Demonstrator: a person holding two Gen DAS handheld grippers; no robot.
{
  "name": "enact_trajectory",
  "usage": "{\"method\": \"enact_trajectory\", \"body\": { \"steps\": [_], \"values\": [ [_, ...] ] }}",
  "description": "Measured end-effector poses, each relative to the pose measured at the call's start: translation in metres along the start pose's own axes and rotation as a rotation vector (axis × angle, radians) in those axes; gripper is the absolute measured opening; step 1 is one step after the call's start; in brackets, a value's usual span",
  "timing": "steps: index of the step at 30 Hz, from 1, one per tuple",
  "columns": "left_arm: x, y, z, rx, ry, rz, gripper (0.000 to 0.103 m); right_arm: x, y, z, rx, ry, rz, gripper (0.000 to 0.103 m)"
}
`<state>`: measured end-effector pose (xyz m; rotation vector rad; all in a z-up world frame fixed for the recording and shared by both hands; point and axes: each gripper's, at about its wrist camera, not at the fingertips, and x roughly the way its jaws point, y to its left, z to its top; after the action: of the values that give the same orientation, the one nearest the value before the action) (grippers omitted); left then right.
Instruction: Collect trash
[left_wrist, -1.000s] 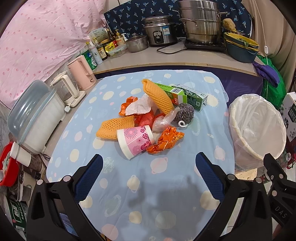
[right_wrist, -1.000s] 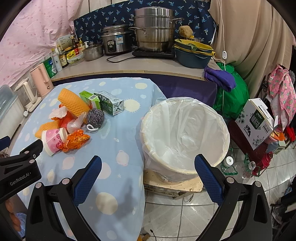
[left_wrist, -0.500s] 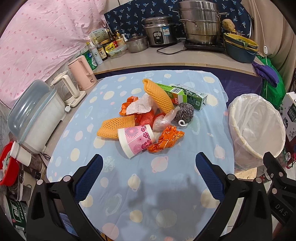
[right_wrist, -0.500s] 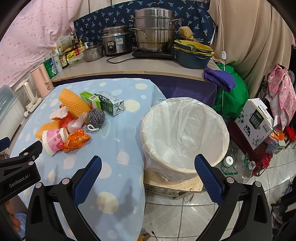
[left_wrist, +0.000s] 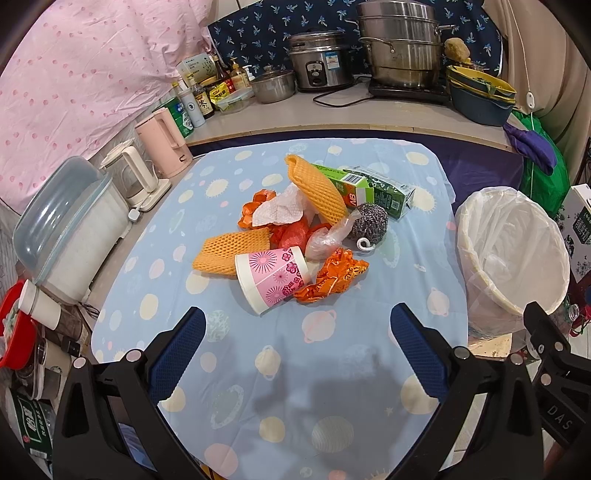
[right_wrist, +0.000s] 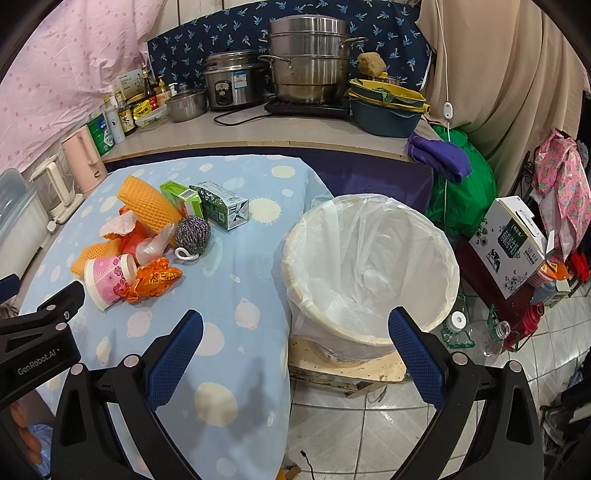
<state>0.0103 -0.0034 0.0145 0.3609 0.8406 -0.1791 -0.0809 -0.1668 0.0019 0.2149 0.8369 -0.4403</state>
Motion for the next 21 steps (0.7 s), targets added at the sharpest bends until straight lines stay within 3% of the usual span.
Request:
{"method": "enact_trajectory", "body": {
  "steps": [9,21],
  "values": [
    [0.01,0.003,-0.004,-0.018,0.018,-0.023,0.096,0.001,0.008,0.005,-0.003,0.008,-0.001,0.096],
    [0.058,0.052,-0.003,-0.12,0.067,-0.066,0.096,0.039,0.028,0.008,0.002,0.042,-0.007,0.096]
  ]
}}
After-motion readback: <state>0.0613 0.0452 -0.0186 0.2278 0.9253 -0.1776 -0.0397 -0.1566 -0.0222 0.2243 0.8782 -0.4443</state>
